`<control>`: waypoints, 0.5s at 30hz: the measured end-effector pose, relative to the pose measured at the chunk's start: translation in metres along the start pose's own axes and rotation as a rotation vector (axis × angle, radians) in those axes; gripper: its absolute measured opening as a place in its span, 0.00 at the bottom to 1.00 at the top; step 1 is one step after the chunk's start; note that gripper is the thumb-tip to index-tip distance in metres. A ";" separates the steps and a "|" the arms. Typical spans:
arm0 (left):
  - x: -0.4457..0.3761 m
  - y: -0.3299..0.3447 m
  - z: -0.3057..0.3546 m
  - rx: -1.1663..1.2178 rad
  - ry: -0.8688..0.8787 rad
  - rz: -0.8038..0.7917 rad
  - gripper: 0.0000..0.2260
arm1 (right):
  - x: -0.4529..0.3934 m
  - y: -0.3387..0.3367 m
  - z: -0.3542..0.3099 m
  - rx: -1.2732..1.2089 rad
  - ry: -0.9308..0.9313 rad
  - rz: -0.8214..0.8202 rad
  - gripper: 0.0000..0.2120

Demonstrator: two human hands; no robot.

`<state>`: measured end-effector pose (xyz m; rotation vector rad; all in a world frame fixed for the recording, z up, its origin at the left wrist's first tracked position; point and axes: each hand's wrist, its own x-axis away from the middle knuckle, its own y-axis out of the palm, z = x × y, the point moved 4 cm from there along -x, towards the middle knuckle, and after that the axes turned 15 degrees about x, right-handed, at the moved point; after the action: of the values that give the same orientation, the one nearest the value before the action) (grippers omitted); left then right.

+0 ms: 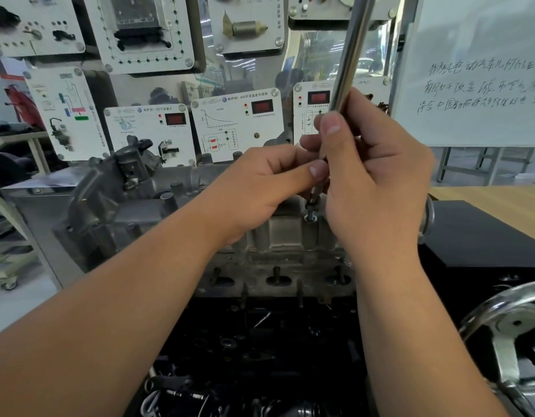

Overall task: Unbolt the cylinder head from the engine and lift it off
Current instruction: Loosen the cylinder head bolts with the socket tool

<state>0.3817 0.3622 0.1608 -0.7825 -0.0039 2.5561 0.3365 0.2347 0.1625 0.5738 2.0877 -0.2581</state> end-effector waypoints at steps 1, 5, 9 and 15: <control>0.000 0.000 0.000 -0.002 -0.009 -0.007 0.05 | 0.000 0.000 0.000 -0.011 0.001 -0.001 0.14; 0.000 0.002 0.002 -0.007 -0.007 -0.016 0.05 | 0.000 0.002 0.000 -0.052 0.023 0.006 0.18; 0.000 0.003 0.005 -0.036 0.023 0.016 0.11 | -0.001 0.004 0.001 0.011 0.022 -0.017 0.17; -0.002 0.001 0.001 -0.078 0.022 0.043 0.14 | 0.002 0.005 0.002 0.052 0.001 0.047 0.11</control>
<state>0.3820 0.3609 0.1623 -0.8482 -0.0817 2.6015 0.3395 0.2384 0.1594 0.6537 2.0704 -0.2856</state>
